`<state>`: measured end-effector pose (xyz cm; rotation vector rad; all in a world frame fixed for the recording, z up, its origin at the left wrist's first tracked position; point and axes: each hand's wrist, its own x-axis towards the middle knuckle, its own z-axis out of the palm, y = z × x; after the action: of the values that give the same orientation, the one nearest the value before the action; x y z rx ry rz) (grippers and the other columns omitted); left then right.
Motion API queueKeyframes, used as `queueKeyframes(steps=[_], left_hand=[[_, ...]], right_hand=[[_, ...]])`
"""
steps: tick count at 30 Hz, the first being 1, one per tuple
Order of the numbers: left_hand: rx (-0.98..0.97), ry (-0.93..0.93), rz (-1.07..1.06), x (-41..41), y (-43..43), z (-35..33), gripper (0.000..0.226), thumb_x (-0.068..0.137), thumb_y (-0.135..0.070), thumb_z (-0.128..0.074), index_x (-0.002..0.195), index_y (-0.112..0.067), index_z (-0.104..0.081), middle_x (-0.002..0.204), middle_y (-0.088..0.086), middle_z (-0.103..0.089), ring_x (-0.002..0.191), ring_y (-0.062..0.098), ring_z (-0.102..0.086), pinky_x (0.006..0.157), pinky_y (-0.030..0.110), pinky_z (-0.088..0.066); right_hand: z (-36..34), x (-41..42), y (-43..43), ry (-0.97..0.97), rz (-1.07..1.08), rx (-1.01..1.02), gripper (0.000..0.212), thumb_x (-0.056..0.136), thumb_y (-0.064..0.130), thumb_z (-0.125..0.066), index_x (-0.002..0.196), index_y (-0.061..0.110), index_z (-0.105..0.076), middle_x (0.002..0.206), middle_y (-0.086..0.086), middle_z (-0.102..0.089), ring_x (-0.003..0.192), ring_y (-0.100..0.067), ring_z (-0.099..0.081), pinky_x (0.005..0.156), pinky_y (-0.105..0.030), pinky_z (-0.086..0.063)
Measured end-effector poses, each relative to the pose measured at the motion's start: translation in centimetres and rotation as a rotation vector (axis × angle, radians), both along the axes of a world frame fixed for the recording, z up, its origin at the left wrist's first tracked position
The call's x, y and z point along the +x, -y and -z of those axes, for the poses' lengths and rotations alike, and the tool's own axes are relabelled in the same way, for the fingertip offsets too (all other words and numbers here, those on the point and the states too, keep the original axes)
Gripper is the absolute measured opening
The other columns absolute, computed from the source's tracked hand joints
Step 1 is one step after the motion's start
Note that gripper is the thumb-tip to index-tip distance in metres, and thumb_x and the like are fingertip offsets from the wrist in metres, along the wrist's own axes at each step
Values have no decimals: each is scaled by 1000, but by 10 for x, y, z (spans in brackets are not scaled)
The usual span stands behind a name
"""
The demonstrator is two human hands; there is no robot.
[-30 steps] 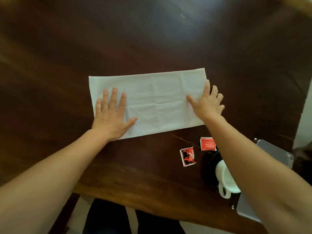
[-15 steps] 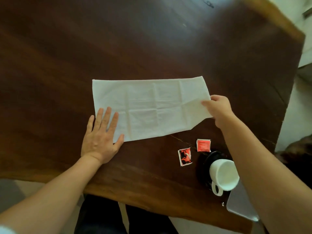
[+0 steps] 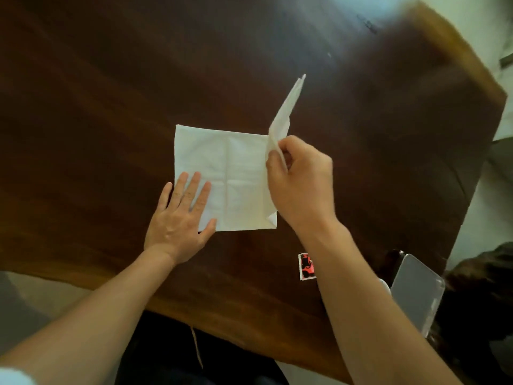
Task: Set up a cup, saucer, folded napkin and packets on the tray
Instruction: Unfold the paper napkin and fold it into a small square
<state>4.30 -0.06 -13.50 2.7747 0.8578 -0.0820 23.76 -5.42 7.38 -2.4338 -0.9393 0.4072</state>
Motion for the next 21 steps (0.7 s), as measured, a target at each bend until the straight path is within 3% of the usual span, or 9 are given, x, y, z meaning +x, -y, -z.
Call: queueKeyframes(steps=[1, 3, 5, 7, 10, 12, 15, 18, 21], left_hand=[[-23, 18, 1, 1, -1, -5, 78, 97, -59, -30, 161, -15, -19, 170, 11, -9, 157, 30, -3, 125, 52, -11], [-139, 188, -43, 0, -3, -14, 67, 101, -48, -35, 156, -12, -32, 165, 12, -29, 154, 29, -20, 124, 49, -20], [-385, 422, -288, 0, -3, -27, 48, 106, -34, -41, 148, -11, -47, 150, 4, -52, 140, 11, -43, 118, 23, -32], [-502, 535, -737, 2, -5, -42, 32, 106, -35, -48, 134, -26, -60, 130, -19, -62, 116, -12, -52, 95, 0, -41], [-805, 749, -1150, 6, -22, -59, 26, 102, -40, -47, 117, -33, -67, 114, -19, -72, 102, -3, -69, 86, 23, -59], [-774, 670, -1135, 7, -38, -66, 27, 100, -36, -49, 116, -25, -67, 108, -10, -75, 95, 7, -73, 85, 32, -60], [-663, 460, -1025, 13, -53, -66, 24, 95, -32, -61, 115, -20, -69, 107, -5, -73, 88, 5, -66, 69, 19, -52], [-643, 364, -954, 21, -56, -65, 27, 90, -39, -71, 109, -20, -71, 92, -13, -69, 75, -4, -58, 59, 13, -41], [-744, 259, -933, 29, -62, -69, 32, 88, -39, -75, 109, -16, -71, 86, -14, -65, 81, 6, -65, 65, 24, -52]], right_hand=[[6, -12, -6, 12, -38, -32, 18, 97, 18, -56, 83, 9, -64, 76, 0, -64, 67, -17, -60, 63, -40, -55], [15, -41, -19, 4, -107, -75, 17, 98, 23, -54, 90, 12, -65, 83, 0, -65, 71, -17, -60, 66, -40, -55], [20, -73, -27, -34, -176, -79, 22, 99, 35, -55, 105, 16, -66, 94, 2, -68, 79, -13, -62, 74, -31, -54], [25, -102, -27, -26, -291, -80, 24, 98, 37, -58, 107, 17, -67, 97, 0, -70, 83, -15, -65, 76, -31, -54], [33, -125, -11, -140, -430, -128, 20, 97, 34, -57, 100, 17, -67, 85, 2, -68, 73, -14, -63, 68, -32, -57], [42, -121, 3, -217, -405, -206, 24, 98, 39, -51, 104, 20, -65, 83, 6, -65, 73, -12, -61, 68, -32, -57], [65, -97, 15, -212, -310, -301, 32, 99, 38, -51, 125, 22, -59, 103, 5, -67, 91, -13, -62, 80, -32, -56], [85, -61, 23, -178, -226, -360, 43, 99, 32, -52, 139, 17, -51, 124, -2, -61, 113, -21, -57, 90, -35, -50], [99, -30, 30, -223, -165, -443, 47, 98, 26, -51, 143, 13, -48, 136, -7, -54, 125, -26, -51, 98, -39, -47]])
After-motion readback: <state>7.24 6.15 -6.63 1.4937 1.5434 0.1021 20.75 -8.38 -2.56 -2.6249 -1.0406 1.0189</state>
